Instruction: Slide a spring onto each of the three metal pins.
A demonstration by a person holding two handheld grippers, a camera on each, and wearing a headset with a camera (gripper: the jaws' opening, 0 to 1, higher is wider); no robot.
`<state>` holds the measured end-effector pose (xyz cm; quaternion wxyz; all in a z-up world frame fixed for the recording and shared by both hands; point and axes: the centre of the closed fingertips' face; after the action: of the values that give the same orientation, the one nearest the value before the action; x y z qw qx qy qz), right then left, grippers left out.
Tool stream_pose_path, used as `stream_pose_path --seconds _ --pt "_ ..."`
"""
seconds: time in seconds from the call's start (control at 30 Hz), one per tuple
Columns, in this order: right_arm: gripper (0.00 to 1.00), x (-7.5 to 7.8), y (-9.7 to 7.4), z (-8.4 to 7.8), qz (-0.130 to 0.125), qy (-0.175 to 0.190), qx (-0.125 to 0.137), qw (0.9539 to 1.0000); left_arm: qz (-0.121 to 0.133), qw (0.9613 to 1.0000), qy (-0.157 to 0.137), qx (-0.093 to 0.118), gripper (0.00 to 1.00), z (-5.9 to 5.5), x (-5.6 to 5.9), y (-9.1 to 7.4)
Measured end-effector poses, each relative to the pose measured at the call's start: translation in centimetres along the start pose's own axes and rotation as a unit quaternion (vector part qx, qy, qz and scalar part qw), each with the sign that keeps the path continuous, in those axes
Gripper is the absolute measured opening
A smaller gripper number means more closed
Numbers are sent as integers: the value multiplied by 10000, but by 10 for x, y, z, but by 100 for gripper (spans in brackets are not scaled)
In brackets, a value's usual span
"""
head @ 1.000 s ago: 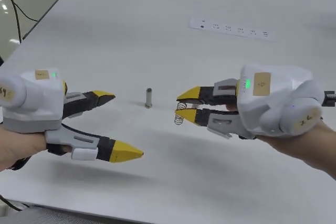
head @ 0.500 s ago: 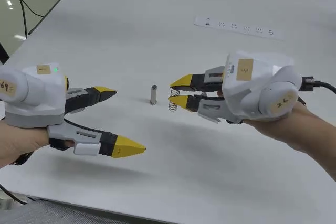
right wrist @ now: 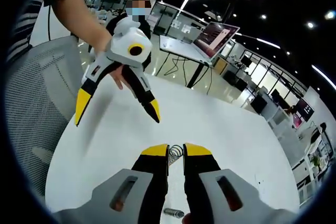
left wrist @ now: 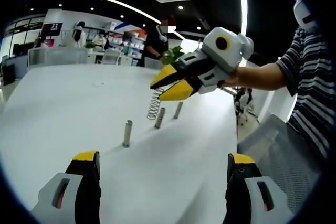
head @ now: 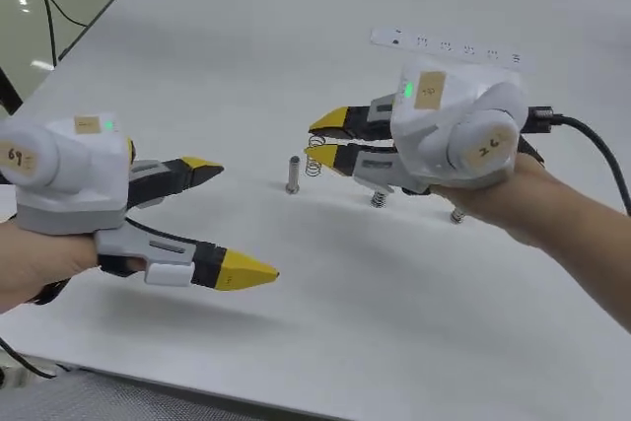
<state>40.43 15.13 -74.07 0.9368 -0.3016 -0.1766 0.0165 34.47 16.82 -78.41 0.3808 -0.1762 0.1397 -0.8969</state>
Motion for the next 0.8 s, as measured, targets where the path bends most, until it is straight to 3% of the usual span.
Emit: stream_pose_path --seconds 0.53,0.8 --pt "7 24 16 0 -158 468 154 9987 22 10000 -12 6 98 1 -2 2" --pt "7 23 21 -2 -116 579 166 9981 57 10000 -18 -7 98 0 -4 1"
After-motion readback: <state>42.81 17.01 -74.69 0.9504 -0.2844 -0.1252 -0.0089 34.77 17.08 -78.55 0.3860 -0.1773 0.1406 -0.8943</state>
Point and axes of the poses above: the centre of the closed fingertips' face, and the gripper's own axes: y roughly forward along the fingers, x roughly to its right, z roughly out of its top, and after that the axes turned 10 degrees about z, right-handed
